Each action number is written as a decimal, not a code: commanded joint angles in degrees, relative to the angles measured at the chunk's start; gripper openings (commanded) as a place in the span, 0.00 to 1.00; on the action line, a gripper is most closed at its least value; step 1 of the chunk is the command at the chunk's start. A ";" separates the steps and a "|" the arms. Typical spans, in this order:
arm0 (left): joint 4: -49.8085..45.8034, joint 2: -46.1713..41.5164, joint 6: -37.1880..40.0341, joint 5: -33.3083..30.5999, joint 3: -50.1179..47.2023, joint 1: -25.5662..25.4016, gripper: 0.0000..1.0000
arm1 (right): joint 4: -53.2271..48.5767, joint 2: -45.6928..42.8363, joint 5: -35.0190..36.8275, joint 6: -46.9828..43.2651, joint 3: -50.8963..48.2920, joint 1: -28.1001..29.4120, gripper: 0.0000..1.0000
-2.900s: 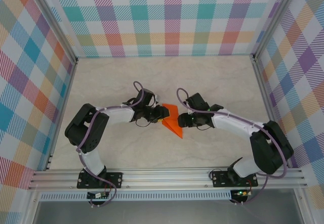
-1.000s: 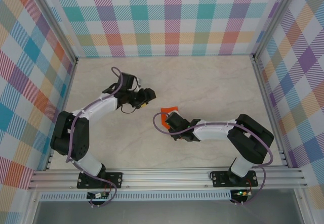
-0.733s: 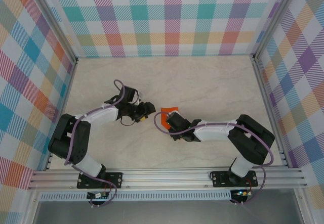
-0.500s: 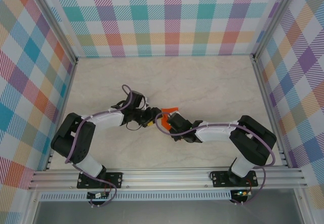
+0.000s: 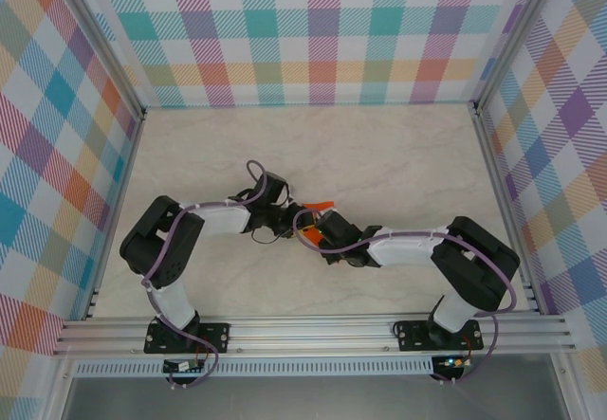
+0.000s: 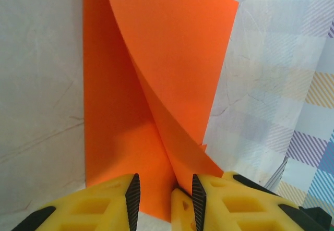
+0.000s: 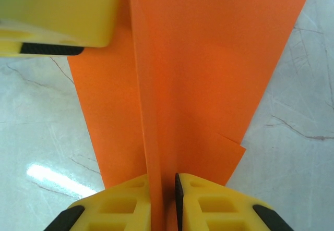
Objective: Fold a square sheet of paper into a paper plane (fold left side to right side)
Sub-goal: Fourth fold the wing at the center of the table.
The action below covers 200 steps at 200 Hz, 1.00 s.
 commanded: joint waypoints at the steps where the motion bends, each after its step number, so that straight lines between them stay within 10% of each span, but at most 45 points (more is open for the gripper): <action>1: 2.42 2.02 -0.53 0.29 2.49 -1.28 0.35 | -0.72 0.39 -2.40 1.07 -1.66 -0.30 0.17; 200: 2.60 6.50 0.18 -0.31 4.17 -1.86 0.34 | -15.43 -9.17 -3.63 3.94 0.55 -0.12 0.31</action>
